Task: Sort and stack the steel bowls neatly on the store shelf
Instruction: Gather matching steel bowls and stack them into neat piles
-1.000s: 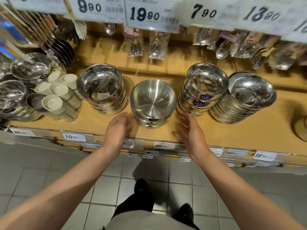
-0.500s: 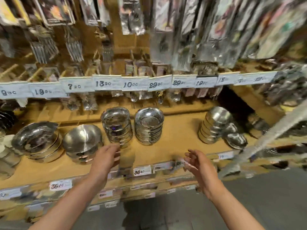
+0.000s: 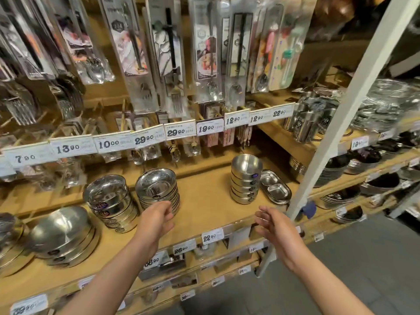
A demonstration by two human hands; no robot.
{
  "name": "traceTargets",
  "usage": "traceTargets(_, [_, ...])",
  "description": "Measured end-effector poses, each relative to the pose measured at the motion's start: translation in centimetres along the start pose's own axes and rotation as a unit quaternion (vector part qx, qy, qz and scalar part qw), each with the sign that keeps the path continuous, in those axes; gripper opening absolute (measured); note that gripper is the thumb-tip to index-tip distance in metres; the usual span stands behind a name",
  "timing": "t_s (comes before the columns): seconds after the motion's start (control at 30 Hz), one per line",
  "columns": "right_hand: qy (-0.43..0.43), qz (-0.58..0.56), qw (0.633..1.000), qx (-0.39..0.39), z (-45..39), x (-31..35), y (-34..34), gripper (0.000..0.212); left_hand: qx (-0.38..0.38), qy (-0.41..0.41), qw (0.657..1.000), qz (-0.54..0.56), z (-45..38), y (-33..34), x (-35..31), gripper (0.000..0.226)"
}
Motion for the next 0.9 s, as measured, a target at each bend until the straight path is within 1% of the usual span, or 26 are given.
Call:
traceTargets(0.2, [0.008,-0.005,1.000,-0.027,-2.3,-0.2,-1.3,0.023,0.041,-0.023,0.999,-0.008,-3.0,3.4,0.2,0.013])
traceTargets(0.37, [0.024,-0.020,0.997,-0.075,-5.1,0.3,-3.4,0.026,0.067,-0.065,0.996,0.004,-6.5,7.1,0.3,0.019])
traceTargets(0.5, [0.029,-0.014,0.994,-0.102,-7.2,0.4,-4.9,0.024,0.103,-0.082,0.991,-0.011,-8.5,9.8,0.3,0.019])
traceTargets(0.57, [0.038,-0.015,0.993,-0.112,-8.0,-0.4,-5.1,0.025,0.105,-0.092,0.990,-0.025,-9.2,10.4,0.4,0.018])
traceTargets(0.67, [0.061,-0.021,0.993,-0.101,-9.0,-2.0,-4.8,0.027,0.094,-0.095,0.990,-0.037,-9.8,11.1,0.8,0.015])
traceTargets(0.73, [0.074,-0.029,0.993,-0.091,-10.1,-2.6,-4.7,0.032,0.101,-0.086,0.990,-0.043,-10.0,11.7,0.9,0.018])
traceTargets(0.8, [0.080,-0.026,0.993,-0.077,-11.8,-2.4,-4.8,0.038,0.106,-0.084,0.990,-0.038,-10.3,12.6,0.6,0.022])
traceTargets(0.9, [0.072,-0.010,0.997,-0.032,-15.1,-1.2,-4.7,0.036,0.103,-0.096,0.990,-0.020,-10.6,14.3,0.4,0.027])
Point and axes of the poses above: each hand's wrist, its own z-axis away from the middle knuckle, its own y-axis out of the palm, x = y × z, the point moved 8 cm from there along -z, towards the middle knuckle, and after that the axes turned 7 degrees about -y, right-handed, at the moved point
